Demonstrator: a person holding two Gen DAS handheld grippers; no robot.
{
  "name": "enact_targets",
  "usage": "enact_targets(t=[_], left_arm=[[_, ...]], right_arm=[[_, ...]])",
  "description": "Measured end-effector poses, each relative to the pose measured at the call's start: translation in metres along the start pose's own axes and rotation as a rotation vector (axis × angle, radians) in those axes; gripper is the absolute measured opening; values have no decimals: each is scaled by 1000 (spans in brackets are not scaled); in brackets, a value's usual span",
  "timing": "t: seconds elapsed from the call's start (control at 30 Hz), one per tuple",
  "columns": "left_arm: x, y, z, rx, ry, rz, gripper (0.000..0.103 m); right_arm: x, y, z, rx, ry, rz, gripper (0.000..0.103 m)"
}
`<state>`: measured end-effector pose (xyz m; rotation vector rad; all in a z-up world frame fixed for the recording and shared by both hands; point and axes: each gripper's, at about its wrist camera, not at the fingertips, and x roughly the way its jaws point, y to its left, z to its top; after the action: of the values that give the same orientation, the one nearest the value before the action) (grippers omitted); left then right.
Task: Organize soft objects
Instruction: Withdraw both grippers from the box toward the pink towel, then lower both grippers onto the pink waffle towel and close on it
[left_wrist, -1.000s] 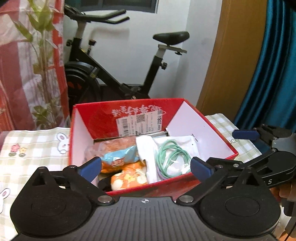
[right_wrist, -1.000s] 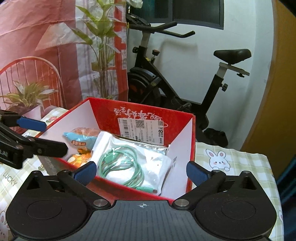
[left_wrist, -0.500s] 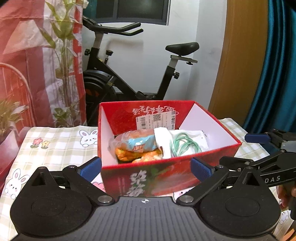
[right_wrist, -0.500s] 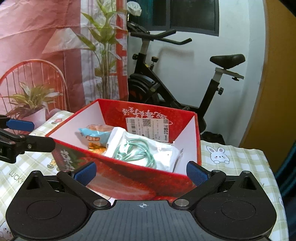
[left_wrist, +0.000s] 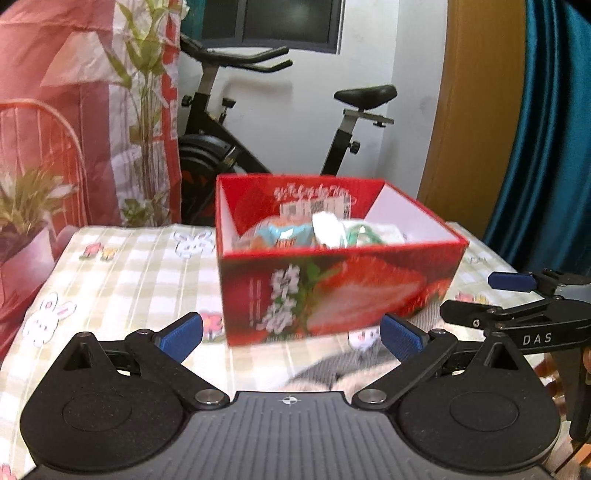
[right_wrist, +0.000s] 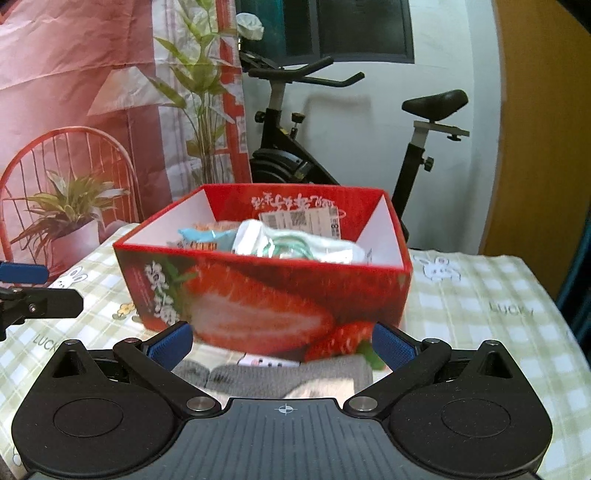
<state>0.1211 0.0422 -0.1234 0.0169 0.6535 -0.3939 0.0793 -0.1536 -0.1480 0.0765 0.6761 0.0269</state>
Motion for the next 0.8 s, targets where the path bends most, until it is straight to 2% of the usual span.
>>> enact_targets(t=[0.23, 0.37, 0.5, 0.7, 0.8], left_arm=[[-3, 3, -37, -57, 74, -2, 103], [-5, -7, -56, -38, 110, -29, 103], [-5, -13, -70, -21, 145, -52, 102], [-4, 2, -74, -106, 118, -30, 96], [-4, 6, -73, -132, 94, -24, 86]], right_arm=[[-5, 12, -37, -30, 15, -4, 103], [-4, 15, -55, -56, 75, 5, 102], [-4, 18, -70, -69, 95, -27, 103], [-7, 11, -72, -36, 52, -24, 103], [-6, 4, -72, -16, 34, -33, 103]])
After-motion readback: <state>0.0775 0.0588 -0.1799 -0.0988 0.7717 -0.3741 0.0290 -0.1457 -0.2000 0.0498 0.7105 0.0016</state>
